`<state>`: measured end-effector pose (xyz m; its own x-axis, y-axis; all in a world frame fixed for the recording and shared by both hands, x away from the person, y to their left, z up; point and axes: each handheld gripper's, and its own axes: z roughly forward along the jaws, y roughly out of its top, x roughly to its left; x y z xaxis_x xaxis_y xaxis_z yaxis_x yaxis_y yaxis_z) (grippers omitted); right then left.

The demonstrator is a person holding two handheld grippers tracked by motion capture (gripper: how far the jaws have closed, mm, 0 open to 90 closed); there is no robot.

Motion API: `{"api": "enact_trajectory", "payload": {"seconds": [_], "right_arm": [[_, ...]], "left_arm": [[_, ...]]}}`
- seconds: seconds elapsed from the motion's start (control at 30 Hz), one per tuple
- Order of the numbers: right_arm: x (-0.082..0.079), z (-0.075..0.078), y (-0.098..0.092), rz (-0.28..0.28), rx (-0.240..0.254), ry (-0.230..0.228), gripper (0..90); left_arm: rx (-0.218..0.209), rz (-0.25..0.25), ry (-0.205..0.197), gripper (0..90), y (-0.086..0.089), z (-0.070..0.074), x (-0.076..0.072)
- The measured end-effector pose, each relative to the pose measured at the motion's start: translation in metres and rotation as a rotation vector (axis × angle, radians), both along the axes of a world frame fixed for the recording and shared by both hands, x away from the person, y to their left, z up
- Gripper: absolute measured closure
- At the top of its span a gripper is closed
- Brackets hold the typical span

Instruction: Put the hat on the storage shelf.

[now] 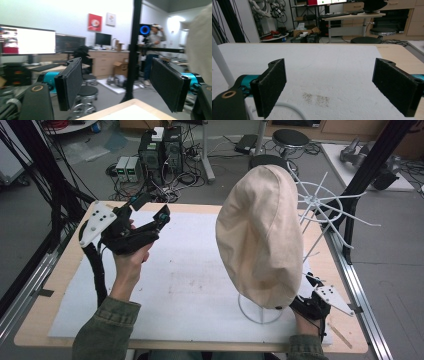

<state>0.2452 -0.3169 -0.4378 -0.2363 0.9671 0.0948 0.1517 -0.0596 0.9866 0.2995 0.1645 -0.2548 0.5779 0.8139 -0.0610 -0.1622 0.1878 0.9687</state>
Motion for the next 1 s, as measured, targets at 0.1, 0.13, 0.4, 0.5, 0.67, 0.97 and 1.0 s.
{"api": "enact_trajectory", "payload": {"seconds": [0.1, 0.13, 0.4, 0.5, 0.67, 0.97, 1.0], "right_arm": [[0.000, 0.000, 0.000, 0.001, -0.001, 0.003, 11.2], [0.000, 0.000, 0.000, -0.001, -0.001, 0.002, 11.2], [-0.001, 0.000, 0.000, -0.010, -0.001, 0.002, 11.2], [-0.002, 0.000, -0.001, -0.013, 0.004, 0.002, 11.2], [-0.002, 0.000, 0.000, -0.018, 0.005, 0.002, 11.2], [-0.002, 0.000, 0.000, -0.021, -0.005, 0.002, 11.2], [-0.002, 0.000, 0.000, -0.023, -0.005, 0.000, 11.2]], "left_arm": [[0.001, 0.060, -0.001, 27.2, 0.012, -0.005, -0.002], [-0.006, 0.072, 0.004, 27.2, 0.016, -0.007, -0.003], [-0.036, 0.171, 0.059, 26.8, 0.051, -0.023, -0.010], [-0.027, 0.217, 0.072, 26.6, 0.065, -0.029, -0.017], [-0.016, 0.291, 0.089, 25.4, 0.085, -0.039, -0.027], [0.050, 0.381, 0.125, 22.3, 0.102, -0.065, -0.036], [0.051, 0.388, 0.128, 22.0, 0.103, -0.068, -0.037]]}}
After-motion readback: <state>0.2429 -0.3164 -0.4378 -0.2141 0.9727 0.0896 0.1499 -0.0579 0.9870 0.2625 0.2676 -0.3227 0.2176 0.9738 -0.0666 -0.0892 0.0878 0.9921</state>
